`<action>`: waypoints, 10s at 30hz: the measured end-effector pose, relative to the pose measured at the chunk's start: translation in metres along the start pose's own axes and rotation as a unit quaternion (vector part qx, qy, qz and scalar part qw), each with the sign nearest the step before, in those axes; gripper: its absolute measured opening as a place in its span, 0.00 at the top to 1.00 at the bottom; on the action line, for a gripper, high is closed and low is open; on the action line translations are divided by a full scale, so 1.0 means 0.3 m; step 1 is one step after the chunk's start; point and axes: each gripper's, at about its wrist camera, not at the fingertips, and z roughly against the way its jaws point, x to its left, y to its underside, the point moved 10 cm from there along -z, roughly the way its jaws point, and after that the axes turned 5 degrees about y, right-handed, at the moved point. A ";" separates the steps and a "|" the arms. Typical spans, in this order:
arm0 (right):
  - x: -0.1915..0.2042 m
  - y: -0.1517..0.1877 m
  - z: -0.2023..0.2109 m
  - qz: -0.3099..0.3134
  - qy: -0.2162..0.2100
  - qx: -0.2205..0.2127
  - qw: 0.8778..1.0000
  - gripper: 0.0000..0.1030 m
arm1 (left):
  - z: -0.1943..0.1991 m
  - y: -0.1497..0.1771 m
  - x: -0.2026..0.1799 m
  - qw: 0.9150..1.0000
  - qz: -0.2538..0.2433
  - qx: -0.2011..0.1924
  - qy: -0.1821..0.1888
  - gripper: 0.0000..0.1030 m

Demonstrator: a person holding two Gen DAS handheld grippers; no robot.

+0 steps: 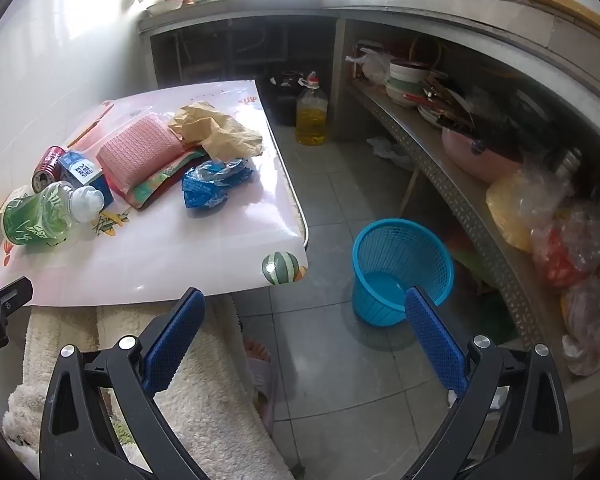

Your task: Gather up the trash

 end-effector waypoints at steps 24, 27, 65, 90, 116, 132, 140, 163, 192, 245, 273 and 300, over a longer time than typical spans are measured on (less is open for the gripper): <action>0.011 0.007 0.001 0.002 -0.006 0.001 1.000 0.07 | -0.017 0.013 0.004 1.000 0.006 0.010 0.004 0.05; 0.012 0.006 0.001 0.002 -0.007 0.002 1.000 0.07 | -0.019 0.016 0.004 1.000 0.007 0.011 0.003 0.05; 0.045 0.005 -0.002 0.003 -0.011 0.003 1.000 0.07 | -0.028 0.028 0.019 1.000 0.008 0.014 0.003 0.05; 0.044 -0.006 -0.007 -0.001 -0.022 0.000 1.000 0.07 | -0.038 0.030 0.032 1.000 0.015 0.019 0.000 0.05; 0.367 -0.281 -0.114 0.038 -0.137 -0.013 0.990 0.12 | -0.030 -0.160 0.329 0.979 0.080 -0.139 0.125 0.05; 0.368 -0.252 -0.372 -0.062 -0.179 0.126 0.974 0.70 | 0.016 -0.311 0.300 0.981 0.036 -0.139 0.132 0.05; 0.353 -0.241 -0.342 -0.072 -0.212 0.149 0.963 0.84 | 0.020 -0.472 0.246 0.975 0.033 -0.144 0.164 0.06; 0.222 -0.219 -0.354 -0.114 -0.253 0.151 0.949 0.87 | -0.574 -0.645 -0.636 0.921 -0.340 0.131 0.134 0.35; -0.416 -0.179 -0.371 -0.313 -0.142 0.071 0.936 0.89 | -0.438 -0.705 -1.224 0.876 -0.243 0.188 0.373 0.94; -0.550 0.028 -0.668 -0.316 -0.025 0.141 0.938 0.45 | -0.237 -0.771 -0.743 0.926 -0.135 0.070 0.345 0.37; 0.598 -0.482 -0.314 -0.178 -0.351 0.232 0.889 0.19 | -0.016 -0.419 0.196 0.971 0.005 -0.086 0.222 0.15; 0.871 -0.373 -0.492 -0.227 -0.261 0.317 0.883 0.23 | -0.027 -0.300 0.363 0.972 0.032 -0.081 0.216 0.13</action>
